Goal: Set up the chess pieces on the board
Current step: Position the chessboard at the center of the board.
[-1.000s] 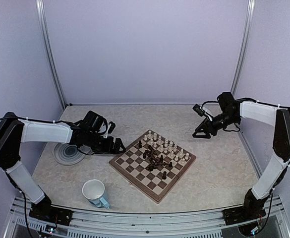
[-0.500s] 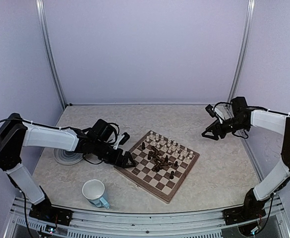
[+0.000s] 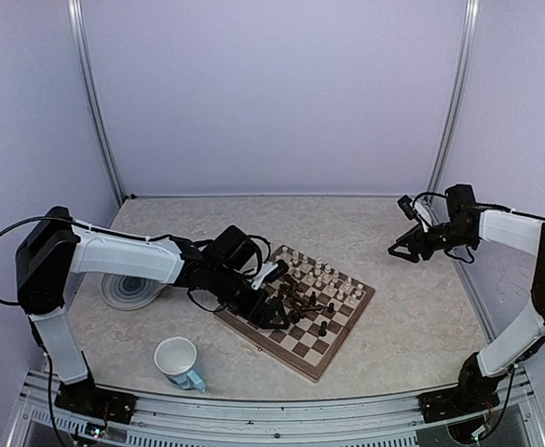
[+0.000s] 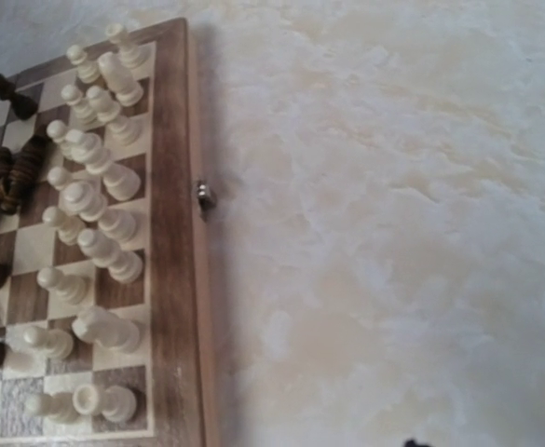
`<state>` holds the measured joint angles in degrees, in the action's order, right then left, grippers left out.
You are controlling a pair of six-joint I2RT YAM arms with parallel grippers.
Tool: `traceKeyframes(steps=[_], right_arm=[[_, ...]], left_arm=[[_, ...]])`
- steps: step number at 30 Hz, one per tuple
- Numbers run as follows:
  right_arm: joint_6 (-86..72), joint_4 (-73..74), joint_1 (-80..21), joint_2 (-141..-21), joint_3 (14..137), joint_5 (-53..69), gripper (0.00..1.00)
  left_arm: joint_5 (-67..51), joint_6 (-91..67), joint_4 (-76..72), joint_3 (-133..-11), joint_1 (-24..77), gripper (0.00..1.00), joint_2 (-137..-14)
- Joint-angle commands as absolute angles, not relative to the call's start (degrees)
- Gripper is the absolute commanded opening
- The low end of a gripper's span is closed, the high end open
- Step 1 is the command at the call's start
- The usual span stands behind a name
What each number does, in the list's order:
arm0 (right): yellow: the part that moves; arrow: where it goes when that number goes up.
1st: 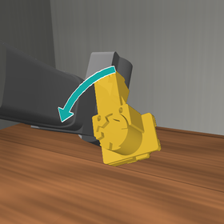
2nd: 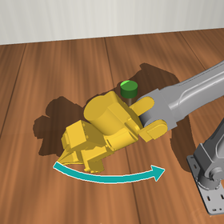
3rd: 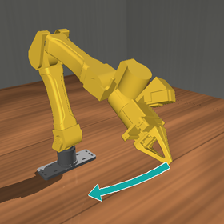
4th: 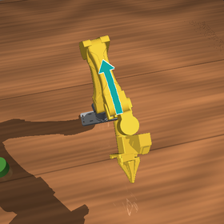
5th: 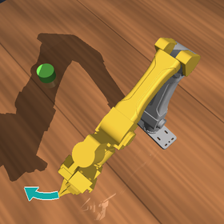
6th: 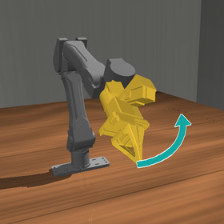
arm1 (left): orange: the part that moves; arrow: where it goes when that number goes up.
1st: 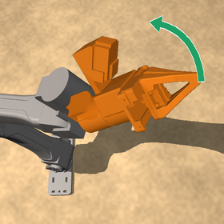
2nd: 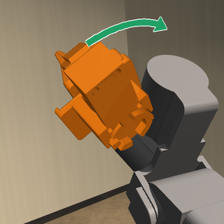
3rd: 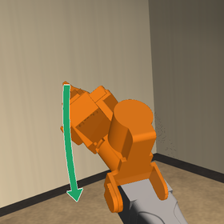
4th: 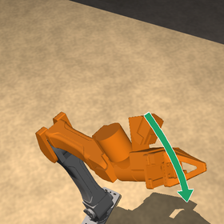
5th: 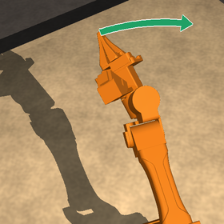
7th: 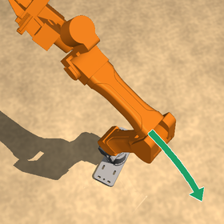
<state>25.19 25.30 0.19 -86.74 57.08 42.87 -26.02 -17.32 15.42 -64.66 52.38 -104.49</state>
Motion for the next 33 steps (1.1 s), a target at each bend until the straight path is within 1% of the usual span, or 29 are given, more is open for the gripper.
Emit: traceKeyframes(steps=[1, 5, 8, 11, 25, 33], right_arm=[[25.80, 24.41, 1.32, -84.86, 56.05, 44.74, 0.59], [26.68, 24.93, 1.32, -85.24, 56.07, 45.75, 0.59], [26.97, 25.19, 1.32, -85.46, 56.03, 46.38, 0.59], [27.28, 25.07, 1.32, -85.51, 55.98, 46.37, 0.59], [28.04, 25.63, 1.32, -86.48, 56.06, 45.96, 0.59], [28.21, 25.78, 1.36, -86.74, 55.99, 46.05, 0.59]], left_arm=[[-20.86, -14.07, 23.42, -67.88, 51.23, 0.90, -101.34], [-13.69, -15.87, 25.20, -65.72, 44.53, 0.97, -98.51], [-8.83, -16.29, 25.72, -63.38, 39.95, 0.98, -97.13], [-11.17, -16.34, 24.66, -61.18, 37.35, 0.97, -96.82], [-18.52, -14.95, 22.65, -58.28, 42.86, 0.96, -102.02], [-22.43, -14.83, 22.14, -61.01, 49.73, 0.93, -104.00]])
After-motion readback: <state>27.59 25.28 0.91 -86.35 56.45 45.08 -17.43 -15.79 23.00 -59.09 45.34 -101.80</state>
